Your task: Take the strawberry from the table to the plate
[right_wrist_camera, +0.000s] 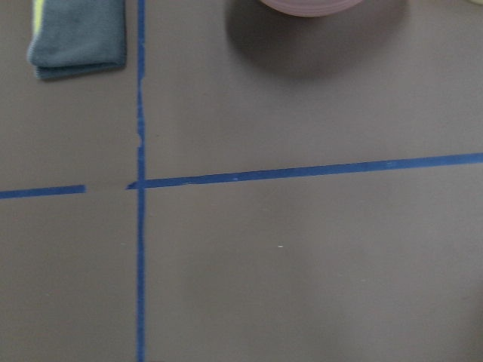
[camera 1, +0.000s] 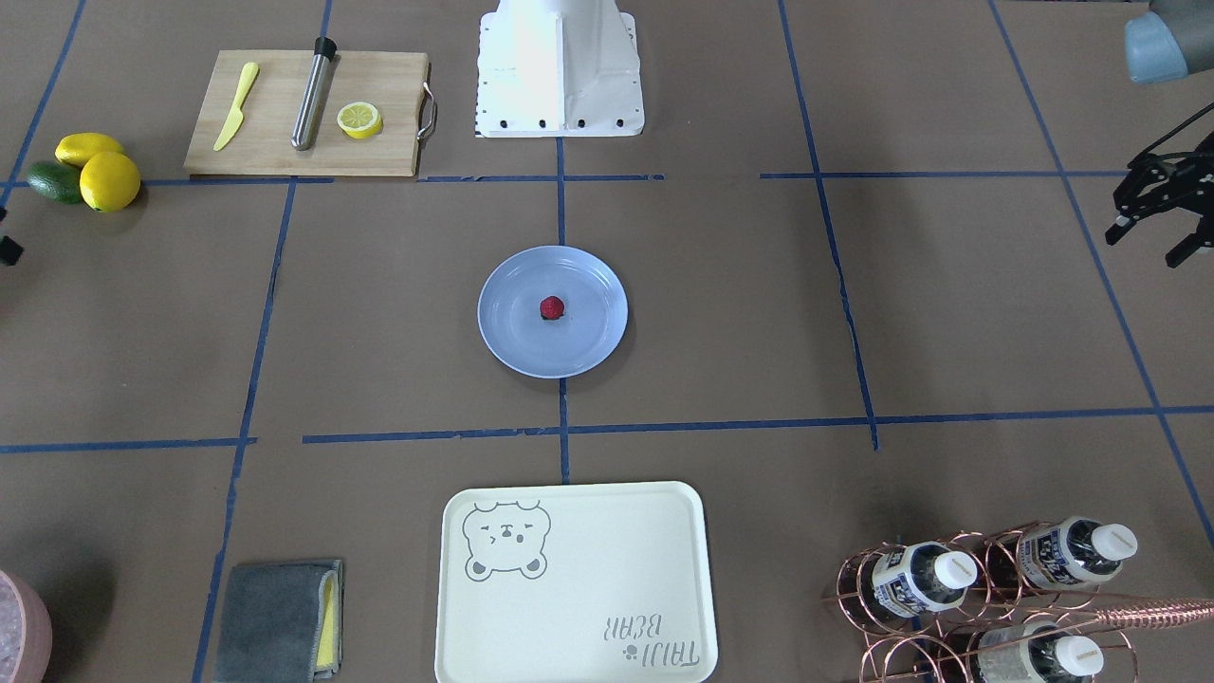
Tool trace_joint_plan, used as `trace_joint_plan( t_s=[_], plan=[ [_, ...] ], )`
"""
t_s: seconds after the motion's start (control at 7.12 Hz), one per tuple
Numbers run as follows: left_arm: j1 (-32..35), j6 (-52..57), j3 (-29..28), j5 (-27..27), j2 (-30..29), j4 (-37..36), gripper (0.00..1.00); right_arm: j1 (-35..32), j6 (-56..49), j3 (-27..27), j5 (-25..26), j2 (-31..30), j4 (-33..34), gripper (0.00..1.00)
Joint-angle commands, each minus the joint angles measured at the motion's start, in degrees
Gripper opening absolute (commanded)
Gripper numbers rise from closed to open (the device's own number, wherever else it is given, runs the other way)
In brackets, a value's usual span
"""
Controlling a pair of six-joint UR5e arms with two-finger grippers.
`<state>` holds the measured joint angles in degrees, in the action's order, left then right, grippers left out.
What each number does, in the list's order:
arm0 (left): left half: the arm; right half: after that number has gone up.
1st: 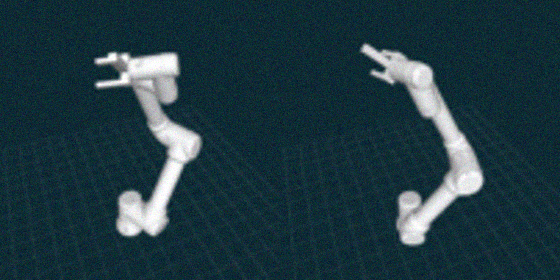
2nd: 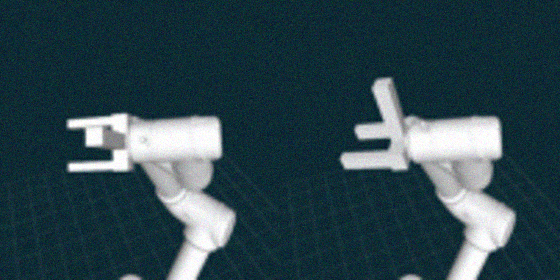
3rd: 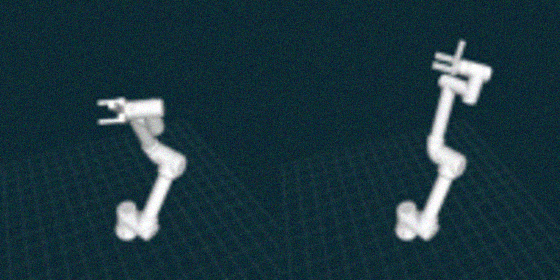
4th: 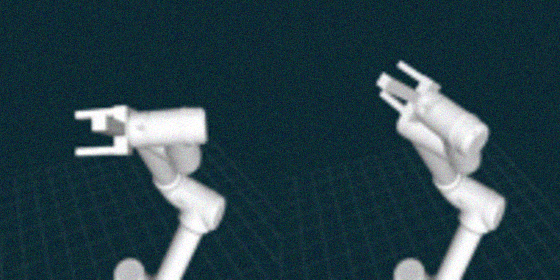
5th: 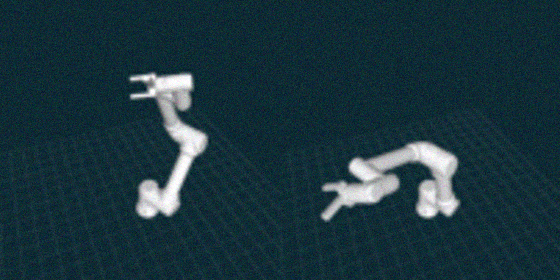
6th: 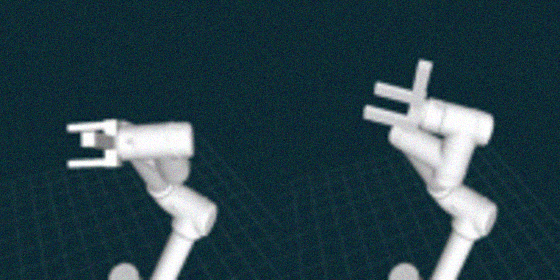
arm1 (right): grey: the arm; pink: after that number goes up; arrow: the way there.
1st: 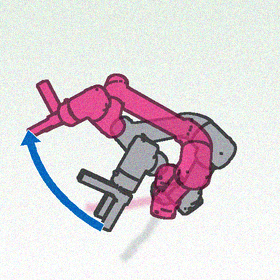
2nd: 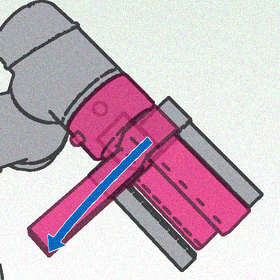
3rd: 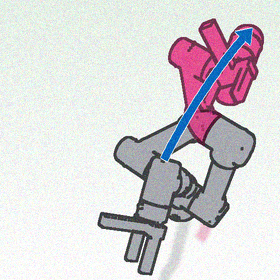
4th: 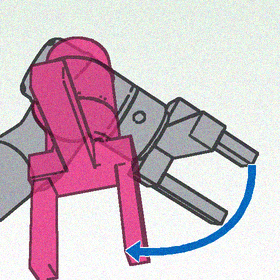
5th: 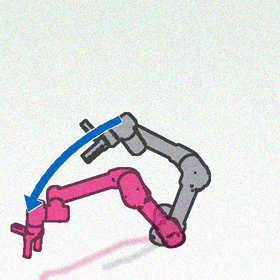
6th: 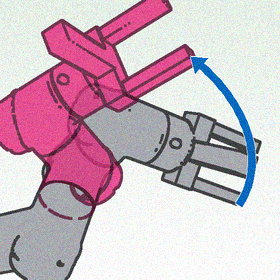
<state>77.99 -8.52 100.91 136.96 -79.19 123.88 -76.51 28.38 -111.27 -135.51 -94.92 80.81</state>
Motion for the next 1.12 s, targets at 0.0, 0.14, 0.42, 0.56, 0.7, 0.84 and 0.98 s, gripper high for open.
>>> trace_joint_plan(
  t_s=[0.0, 0.14, 0.42, 0.56, 0.7, 0.84, 0.98],
  plan=[
    [5.4, 3.8, -1.8, 4.2, 0.7, -2.7, 1.00, -6.5, -22.8, 5.5, -0.1, -0.7, 7.9, 1.00],
    [6.5, 8.4, -1.7, 4.1, 1.3, -4.8, 1.00, -8.5, -27.3, 5.3, -0.5, -0.6, 11.8, 1.00],
    [7.9, 11.8, 0.8, 4.0, 1.4, -11.9, 1.00, -8.8, -28.0, 5.3, -3.6, -0.5, 13.0, 1.00],
    [7.9, 11.7, 1.7, 3.9, 0.6, -15.2, 1.00, -8.7, -27.6, 5.4, -3.6, -0.4, 12.9, 1.00],
    [7.9, 11.7, 5.1, 3.7, 0.4, -19.8, 1.00, -8.8, -27.5, 5.1, -3.6, -0.2, 12.8, 1.00],
    [7.9, 11.6, 8.0, 3.3, 0.2, -25.5, 1.00, -8.7, -27.2, 5.0, -3.6, 0.1, 12.9, 1.00],
    [7.9, 11.6, 8.6, 3.1, -1.2, -27.4, 1.00, -8.8, -27.2, 5.0, -3.7, 1.2, 14.4, 1.00]
  ],
)
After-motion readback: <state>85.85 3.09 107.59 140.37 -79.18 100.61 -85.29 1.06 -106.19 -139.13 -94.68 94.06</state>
